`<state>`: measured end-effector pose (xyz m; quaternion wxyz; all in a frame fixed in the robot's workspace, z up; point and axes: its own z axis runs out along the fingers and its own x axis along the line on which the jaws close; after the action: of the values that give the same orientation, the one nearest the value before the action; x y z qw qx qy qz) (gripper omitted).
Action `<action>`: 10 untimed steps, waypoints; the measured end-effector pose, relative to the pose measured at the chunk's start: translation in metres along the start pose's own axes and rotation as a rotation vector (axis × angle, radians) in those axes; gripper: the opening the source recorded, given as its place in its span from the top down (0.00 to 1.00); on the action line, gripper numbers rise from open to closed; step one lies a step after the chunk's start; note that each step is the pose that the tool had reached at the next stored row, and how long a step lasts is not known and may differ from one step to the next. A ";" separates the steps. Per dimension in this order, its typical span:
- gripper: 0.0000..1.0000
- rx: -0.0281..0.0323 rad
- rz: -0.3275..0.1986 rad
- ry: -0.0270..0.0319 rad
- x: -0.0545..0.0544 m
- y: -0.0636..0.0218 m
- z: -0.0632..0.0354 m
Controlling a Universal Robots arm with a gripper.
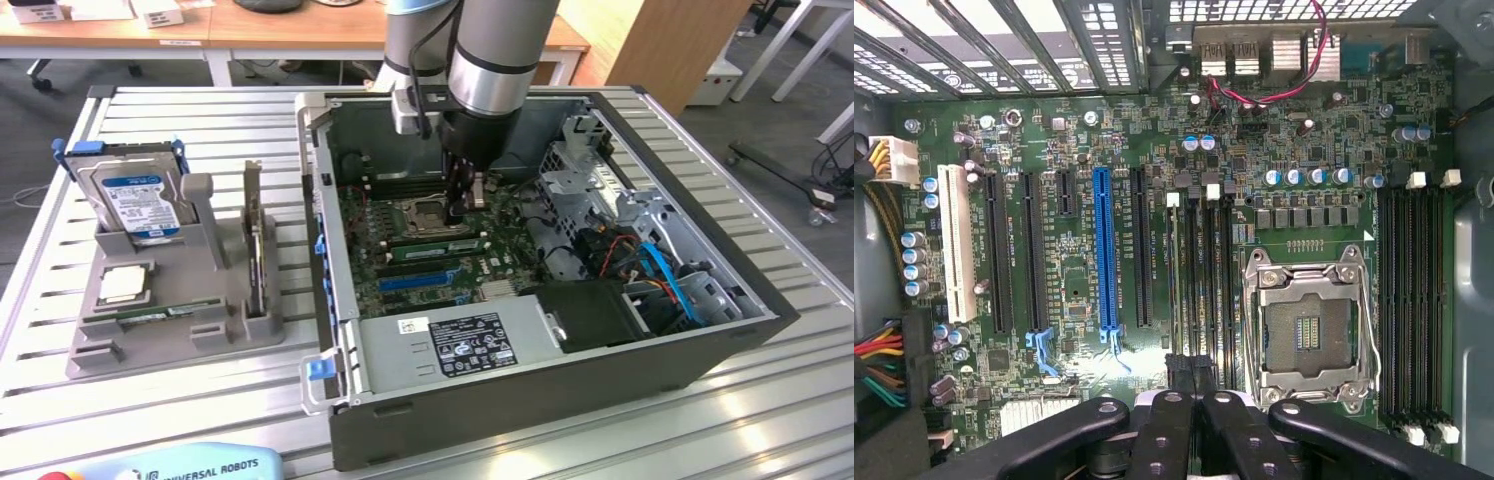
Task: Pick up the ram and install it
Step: 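Press down the ram until it locks into place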
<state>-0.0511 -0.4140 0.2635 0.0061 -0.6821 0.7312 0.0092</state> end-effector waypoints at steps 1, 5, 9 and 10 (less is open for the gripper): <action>0.90 0.0004 0.009 -0.0001 0.000 0.0000 0.0002; 0.90 0.0020 0.065 -0.0004 0.000 0.0000 0.0005; 0.90 0.0035 0.124 -0.0007 0.000 0.0000 0.0007; 0.90 0.0038 0.140 -0.0007 0.000 0.0000 0.0007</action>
<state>-0.0511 -0.4139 0.2628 0.0071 -0.6292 0.7771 0.0084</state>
